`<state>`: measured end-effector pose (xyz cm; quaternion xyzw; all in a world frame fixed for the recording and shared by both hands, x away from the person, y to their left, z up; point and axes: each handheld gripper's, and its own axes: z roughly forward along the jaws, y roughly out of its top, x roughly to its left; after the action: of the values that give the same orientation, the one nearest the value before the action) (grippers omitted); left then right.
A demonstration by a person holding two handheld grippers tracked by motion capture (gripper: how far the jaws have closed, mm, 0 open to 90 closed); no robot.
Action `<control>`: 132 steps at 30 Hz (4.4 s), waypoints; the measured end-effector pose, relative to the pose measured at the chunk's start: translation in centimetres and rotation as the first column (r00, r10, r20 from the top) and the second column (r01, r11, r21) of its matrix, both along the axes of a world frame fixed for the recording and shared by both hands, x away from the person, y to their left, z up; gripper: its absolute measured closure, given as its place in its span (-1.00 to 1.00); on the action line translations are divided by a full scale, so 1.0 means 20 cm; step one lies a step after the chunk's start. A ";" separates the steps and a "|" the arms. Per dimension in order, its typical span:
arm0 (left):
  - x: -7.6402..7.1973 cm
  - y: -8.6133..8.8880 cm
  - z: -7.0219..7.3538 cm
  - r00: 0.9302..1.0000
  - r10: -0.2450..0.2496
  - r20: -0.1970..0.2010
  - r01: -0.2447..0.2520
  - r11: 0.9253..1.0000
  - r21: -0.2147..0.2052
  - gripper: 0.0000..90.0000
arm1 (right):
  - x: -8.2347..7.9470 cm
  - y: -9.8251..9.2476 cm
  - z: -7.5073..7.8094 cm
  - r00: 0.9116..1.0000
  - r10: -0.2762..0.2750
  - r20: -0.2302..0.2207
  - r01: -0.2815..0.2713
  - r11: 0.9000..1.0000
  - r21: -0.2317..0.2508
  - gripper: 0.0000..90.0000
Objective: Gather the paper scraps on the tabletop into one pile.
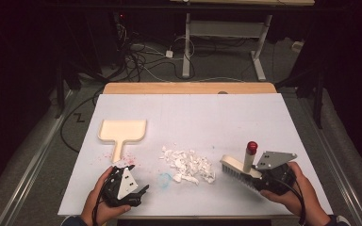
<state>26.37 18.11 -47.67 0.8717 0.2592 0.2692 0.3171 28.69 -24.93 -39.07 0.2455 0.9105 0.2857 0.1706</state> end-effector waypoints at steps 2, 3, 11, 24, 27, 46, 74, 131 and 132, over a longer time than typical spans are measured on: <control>0.00 -0.01 0.00 1.000 -0.004 0.001 0.004 1.000 -0.001 -0.58 | -0.01 0.03 -0.02 0.999 0.029 -0.028 -0.029 1.000 0.005 0.50; 0.01 -0.01 0.00 1.000 -0.005 0.000 0.005 1.000 -0.003 -0.58 | 0.00 0.06 -0.03 0.998 0.047 -0.046 -0.046 0.999 0.020 0.50; 0.01 0.00 0.00 1.000 -0.008 -0.001 0.008 1.000 -0.012 -0.58 | 0.04 0.29 -0.08 0.994 0.101 -0.029 -0.100 0.995 0.018 0.50; 0.00 0.01 0.00 1.000 -0.001 0.001 0.001 1.000 -0.009 -0.58 | 0.05 0.33 0.01 0.991 0.124 0.060 -0.130 0.985 0.113 0.50; 0.00 0.01 0.01 1.000 0.003 0.006 -0.003 1.000 -0.006 -0.58 | 0.02 0.33 0.05 0.985 0.143 0.100 -0.158 0.975 0.157 0.50; 0.02 0.12 0.05 0.991 0.123 0.045 -0.117 0.986 -0.120 -0.58 | 0.12 0.68 -0.16 0.932 0.363 -0.007 -0.351 0.905 0.241 0.50; 0.02 0.06 0.02 0.997 0.070 0.016 -0.069 0.995 -0.068 -0.58 | 0.31 0.41 0.03 0.971 -0.069 0.227 0.019 0.977 0.214 0.50; 0.02 0.07 0.00 0.999 0.047 -0.018 -0.048 0.997 -0.058 -0.58 | 0.68 0.76 -0.13 0.788 0.598 0.145 -0.614 0.777 0.135 0.50; 0.02 0.07 0.00 0.999 0.044 -0.019 -0.045 0.998 -0.055 -0.58 | 0.67 0.74 -0.13 0.799 0.580 0.159 -0.600 0.789 0.133 0.50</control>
<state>26.77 19.49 -47.74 0.8590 0.2886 0.2609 0.3327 42.17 -10.08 -41.61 -0.0532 0.9018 0.4172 0.0998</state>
